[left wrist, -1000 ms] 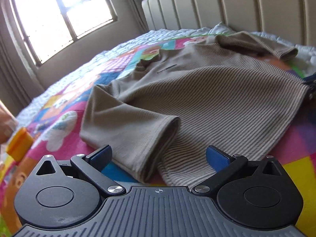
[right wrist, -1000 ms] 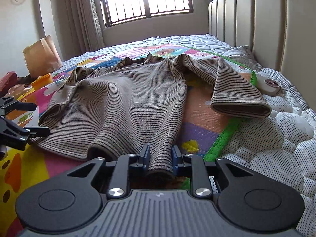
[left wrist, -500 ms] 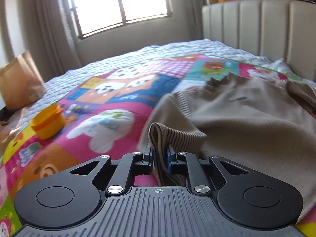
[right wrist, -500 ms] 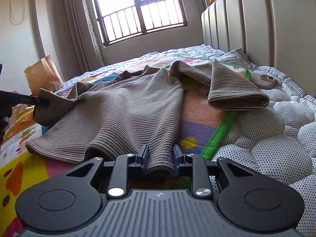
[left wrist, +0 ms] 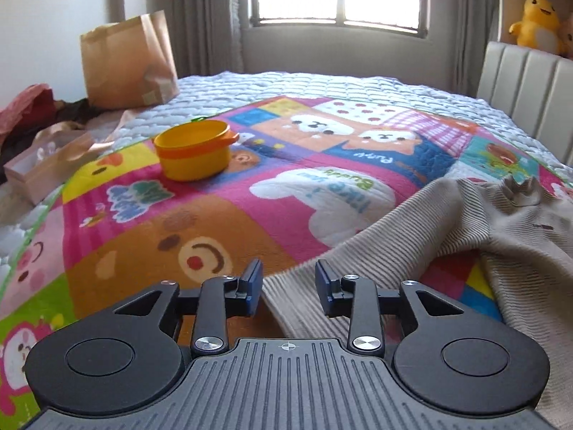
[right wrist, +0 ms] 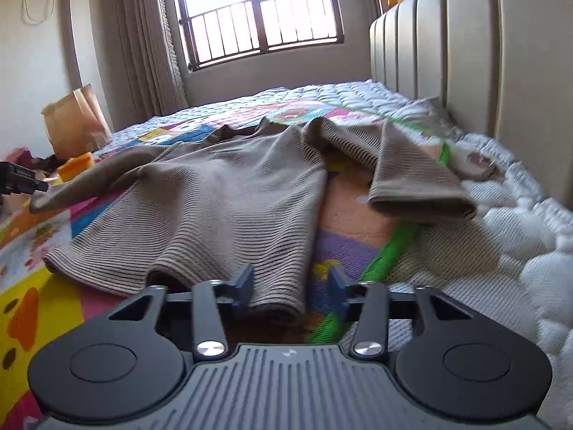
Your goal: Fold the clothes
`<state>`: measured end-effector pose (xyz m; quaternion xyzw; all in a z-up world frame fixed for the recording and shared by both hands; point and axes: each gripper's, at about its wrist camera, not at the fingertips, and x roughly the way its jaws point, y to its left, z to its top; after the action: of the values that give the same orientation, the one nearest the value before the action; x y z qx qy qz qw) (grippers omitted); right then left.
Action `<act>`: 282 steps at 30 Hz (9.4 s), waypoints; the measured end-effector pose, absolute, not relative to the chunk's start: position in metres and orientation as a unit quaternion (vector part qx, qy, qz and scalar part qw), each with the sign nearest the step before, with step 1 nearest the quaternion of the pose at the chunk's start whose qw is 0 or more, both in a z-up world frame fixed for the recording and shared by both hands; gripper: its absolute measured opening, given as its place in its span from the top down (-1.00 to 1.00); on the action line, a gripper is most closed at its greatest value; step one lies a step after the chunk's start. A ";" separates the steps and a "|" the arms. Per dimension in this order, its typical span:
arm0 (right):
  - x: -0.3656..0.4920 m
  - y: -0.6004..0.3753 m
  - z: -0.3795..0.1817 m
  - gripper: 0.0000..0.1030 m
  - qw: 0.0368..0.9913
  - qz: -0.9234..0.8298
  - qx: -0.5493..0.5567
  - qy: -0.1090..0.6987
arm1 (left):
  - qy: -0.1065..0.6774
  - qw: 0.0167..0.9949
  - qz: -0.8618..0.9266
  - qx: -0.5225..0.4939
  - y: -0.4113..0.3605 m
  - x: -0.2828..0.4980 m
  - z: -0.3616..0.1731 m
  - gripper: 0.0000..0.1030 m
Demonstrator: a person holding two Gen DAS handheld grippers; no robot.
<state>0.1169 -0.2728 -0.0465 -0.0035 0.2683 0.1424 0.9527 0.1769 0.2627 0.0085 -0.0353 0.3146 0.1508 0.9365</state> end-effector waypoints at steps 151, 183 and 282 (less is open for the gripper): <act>0.087 -0.326 -0.006 -0.67 0.974 0.085 0.030 0.208 | 0.313 0.948 -0.051 -0.016 0.167 0.096 0.012 -1.00; 0.221 -0.351 -0.068 -0.88 0.957 0.077 0.249 0.128 | 0.235 0.959 0.077 -0.136 0.218 0.244 0.142 0.75; 0.414 -0.142 0.004 0.91 0.950 0.128 -0.106 0.266 | 0.332 0.937 -0.098 -0.047 0.129 0.328 -0.052 -1.00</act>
<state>0.4141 -0.1425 0.0041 -0.1059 0.2656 0.1285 0.9496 0.3280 0.1286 -0.0516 -0.0469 0.3318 -0.0983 0.9371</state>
